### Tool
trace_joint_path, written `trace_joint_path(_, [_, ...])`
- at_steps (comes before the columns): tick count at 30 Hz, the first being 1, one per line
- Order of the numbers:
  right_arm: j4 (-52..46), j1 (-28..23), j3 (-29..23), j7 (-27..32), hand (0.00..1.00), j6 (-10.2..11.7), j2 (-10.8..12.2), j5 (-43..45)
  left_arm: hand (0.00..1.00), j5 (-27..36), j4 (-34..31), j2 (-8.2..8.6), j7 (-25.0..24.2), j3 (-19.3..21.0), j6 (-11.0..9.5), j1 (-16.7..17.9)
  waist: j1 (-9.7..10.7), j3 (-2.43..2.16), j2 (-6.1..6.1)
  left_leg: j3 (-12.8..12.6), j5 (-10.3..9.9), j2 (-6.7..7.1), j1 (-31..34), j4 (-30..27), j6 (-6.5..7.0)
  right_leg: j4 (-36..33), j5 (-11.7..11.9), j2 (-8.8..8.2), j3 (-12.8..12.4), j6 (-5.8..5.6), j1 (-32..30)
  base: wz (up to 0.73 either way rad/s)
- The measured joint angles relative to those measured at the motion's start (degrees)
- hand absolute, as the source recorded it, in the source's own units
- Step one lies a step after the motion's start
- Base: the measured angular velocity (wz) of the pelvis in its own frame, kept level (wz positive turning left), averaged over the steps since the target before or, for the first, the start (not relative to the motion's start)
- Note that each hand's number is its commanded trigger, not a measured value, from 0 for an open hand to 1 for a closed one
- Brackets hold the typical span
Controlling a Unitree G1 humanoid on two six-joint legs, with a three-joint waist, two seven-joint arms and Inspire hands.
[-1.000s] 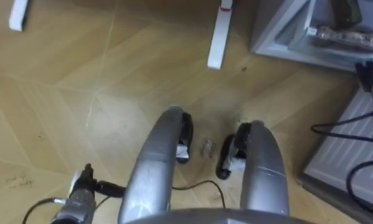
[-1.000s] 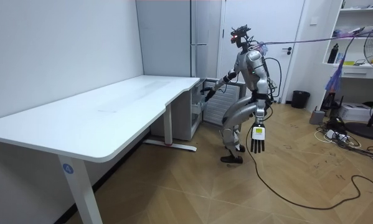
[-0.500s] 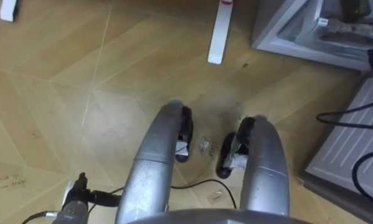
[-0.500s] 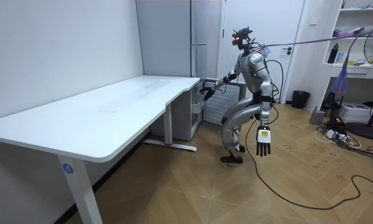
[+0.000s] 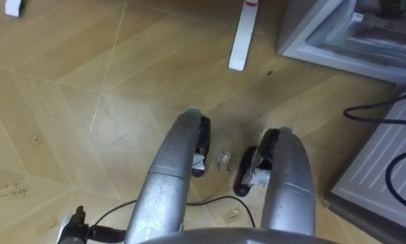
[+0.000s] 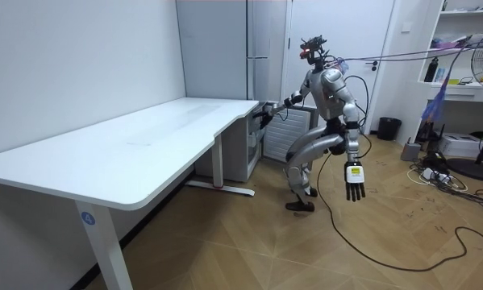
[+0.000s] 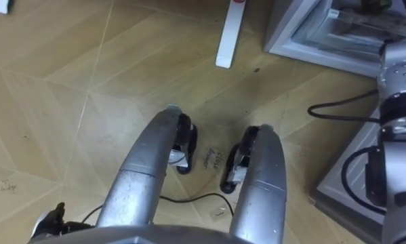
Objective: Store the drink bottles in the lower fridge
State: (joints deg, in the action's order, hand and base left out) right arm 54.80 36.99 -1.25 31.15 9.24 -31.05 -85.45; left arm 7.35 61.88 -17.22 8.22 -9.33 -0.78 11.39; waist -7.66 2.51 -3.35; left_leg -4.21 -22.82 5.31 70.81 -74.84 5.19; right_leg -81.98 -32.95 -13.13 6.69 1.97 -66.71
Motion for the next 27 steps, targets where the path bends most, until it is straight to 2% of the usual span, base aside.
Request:
trace_joint_path(4, [0.00,-0.07,0.07,0.73,0.00,1.40,0.04,-2.30,0.00,0.07,-0.86,-0.25,-0.30,-0.06,-0.03,0.85,-0.61,0.01,0.01,0.26,-0.02,0.23,-0.32,0.24,-0.04,0.07,-0.22,0.04,0.05,-0.09,0.35,0.04])
trace_joint_path(6, [0.00,-0.18,0.16,1.36,0.00,3.18,0.13,-4.48,0.00,0.99,-0.96,-0.49,-0.31,-0.56,-0.18,1.10,-0.90,0.01,0.11,0.64,0.00,0.37,-0.52,0.58,-0.08,0.42,-0.30,-0.08,0.49,0.08,0.74,0.07])
trace_joint_path(8, [0.00,-0.21,0.11,1.54,0.00,3.95,0.28,-5.81,0.00,1.21,-1.80,-1.15,-0.27,-1.31,-0.69,2.06,-0.97,0.05,0.23,1.39,0.28,0.36,-0.30,0.59,-0.78,0.76,-0.33,0.19,1.11,0.30,0.95,0.07])
trace_joint_path(11, [0.53,-0.57,0.09,1.51,0.00,6.14,0.34,-7.78,0.00,1.17,-3.98,-1.47,-0.18,-2.64,-0.69,3.73,-2.10,0.18,1.15,2.42,0.32,0.38,-0.61,1.05,-0.99,1.78,-0.21,0.38,2.21,0.62,1.92,0.05])
trace_joint_path(13, [1.28,-1.38,-0.02,0.62,0.00,8.60,0.36,-8.67,0.00,0.88,-5.23,-1.47,-0.18,-2.88,-0.75,4.34,-3.46,0.23,1.92,3.19,0.36,0.43,-0.92,1.39,-1.06,2.55,-0.01,0.71,2.86,0.85,2.55,0.02])
trace_joint_path(15, [1.43,-2.45,-0.03,-0.81,0.00,9.47,0.40,-8.78,0.00,0.87,-5.22,-1.47,-0.19,-2.93,-0.51,4.36,-4.04,0.34,2.19,3.31,0.36,0.46,-1.20,1.46,-1.07,2.61,-0.01,0.89,2.83,0.86,2.91,0.00])
trace_joint_path(17, [1.43,-2.93,-0.01,-2.32,0.00,9.84,0.48,-8.78,0.00,0.87,-5.23,-1.47,-0.23,-3.19,-0.47,4.35,-4.14,0.45,2.75,3.58,0.41,0.45,-1.19,1.54,-1.16,2.80,0.02,1.22,2.86,0.93,2.98,0.00])
trace_joint_path(19, [1.43,-4.10,-0.02,-4.94,0.00,9.90,0.48,-8.80,0.00,0.88,-5.26,-1.47,-0.35,-3.31,-0.39,4.35,-4.43,0.25,3.17,3.65,0.47,0.44,-1.24,1.95,-1.26,3.16,0.14,1.22,2.90,1.11,2.95,-0.04])
trace_joint_path(27, [1.43,-6.28,-0.14,-9.61,0.00,9.90,0.51,-8.87,0.00,0.89,-5.46,-1.47,-1.22,-3.29,0.44,4.36,-5.08,0.22,3.22,3.67,0.86,0.43,-1.39,2.66,-1.93,3.36,0.34,0.29,3.56,1.52,2.91,-0.01])
